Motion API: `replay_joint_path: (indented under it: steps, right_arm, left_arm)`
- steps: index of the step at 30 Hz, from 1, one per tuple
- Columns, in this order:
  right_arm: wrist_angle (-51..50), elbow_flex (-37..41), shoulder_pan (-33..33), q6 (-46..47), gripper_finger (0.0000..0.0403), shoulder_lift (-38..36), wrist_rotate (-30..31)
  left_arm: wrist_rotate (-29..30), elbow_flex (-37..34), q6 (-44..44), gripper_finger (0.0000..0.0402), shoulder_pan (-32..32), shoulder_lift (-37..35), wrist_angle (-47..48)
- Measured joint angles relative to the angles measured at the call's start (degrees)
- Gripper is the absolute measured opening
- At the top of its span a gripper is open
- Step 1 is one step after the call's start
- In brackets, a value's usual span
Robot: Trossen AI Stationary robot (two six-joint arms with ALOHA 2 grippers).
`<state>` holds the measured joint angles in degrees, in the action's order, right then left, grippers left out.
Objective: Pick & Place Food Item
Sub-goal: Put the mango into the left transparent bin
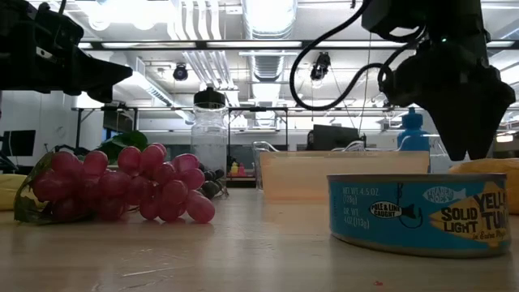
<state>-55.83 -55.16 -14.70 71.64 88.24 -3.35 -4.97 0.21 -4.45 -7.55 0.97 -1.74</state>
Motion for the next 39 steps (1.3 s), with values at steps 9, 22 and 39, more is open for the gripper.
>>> replay_joint_path:
  steps: [9,22,39]
  right_arm:
    - [4.4,0.0,-0.1,2.2,0.0289,-0.5,-1.4]
    - [7.0,0.1,-2.6,5.0,0.0277,1.6,-1.7]
    - [7.2,0.4,-3.9,4.5,0.0282,5.4,-1.2]
  left_arm:
    - [0.0,0.0,0.0,0.0006,0.0,0.0,0.0]
    - [0.0,0.0,0.0,0.0006,0.0,0.0,0.0]
    - [0.0,0.0,0.0,0.0006,0.0,0.0,0.0]
